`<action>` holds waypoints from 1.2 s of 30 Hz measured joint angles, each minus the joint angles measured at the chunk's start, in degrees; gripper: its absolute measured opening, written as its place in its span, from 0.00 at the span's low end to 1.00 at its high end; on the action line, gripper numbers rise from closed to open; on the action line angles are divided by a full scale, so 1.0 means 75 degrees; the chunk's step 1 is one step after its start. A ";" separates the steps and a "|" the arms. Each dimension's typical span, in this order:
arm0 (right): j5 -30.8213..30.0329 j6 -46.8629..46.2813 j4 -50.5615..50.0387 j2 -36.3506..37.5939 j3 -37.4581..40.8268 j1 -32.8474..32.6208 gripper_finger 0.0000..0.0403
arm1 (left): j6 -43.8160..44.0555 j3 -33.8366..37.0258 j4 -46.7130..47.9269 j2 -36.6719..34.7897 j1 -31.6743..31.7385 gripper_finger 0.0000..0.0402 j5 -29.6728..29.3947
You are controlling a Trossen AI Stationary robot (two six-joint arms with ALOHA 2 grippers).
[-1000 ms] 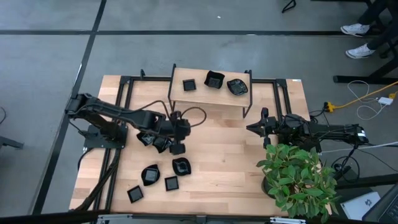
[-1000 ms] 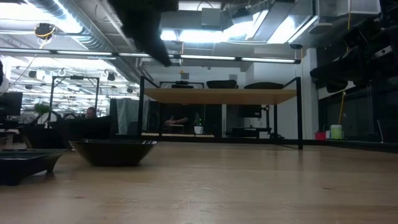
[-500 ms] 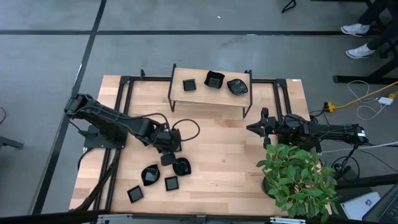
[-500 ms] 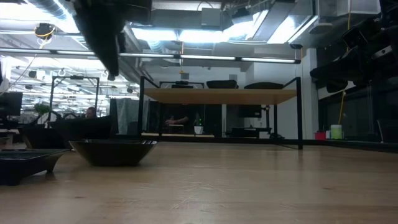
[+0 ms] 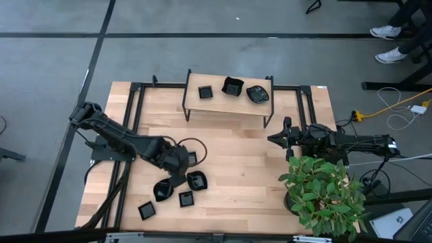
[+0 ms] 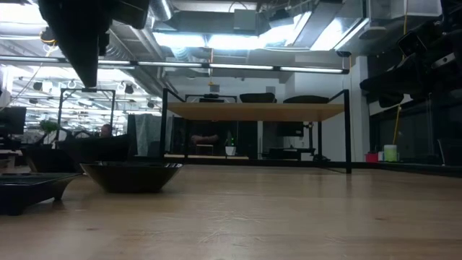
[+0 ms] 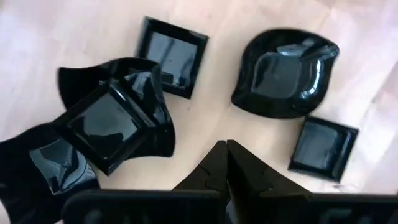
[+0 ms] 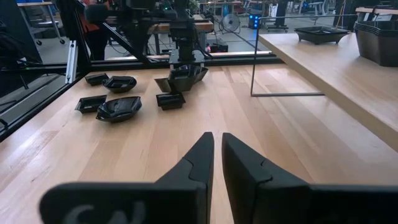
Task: Pick & Place Mini shaped plates
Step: Stack the square plate on top of the square plate on the shelf
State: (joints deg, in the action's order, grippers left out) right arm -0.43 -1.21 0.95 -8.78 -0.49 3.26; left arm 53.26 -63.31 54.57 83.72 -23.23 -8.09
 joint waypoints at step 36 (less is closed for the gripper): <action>0.0000 0.0000 -0.0003 -0.0003 0.0000 0.0000 0.08 | 0.4179 0.1772 0.0112 -0.1284 -0.1133 0.01 -0.2414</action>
State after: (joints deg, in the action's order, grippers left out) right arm -0.43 -1.21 0.93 -8.80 -0.49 3.27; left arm 84.61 -50.02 55.42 74.09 -31.73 -26.20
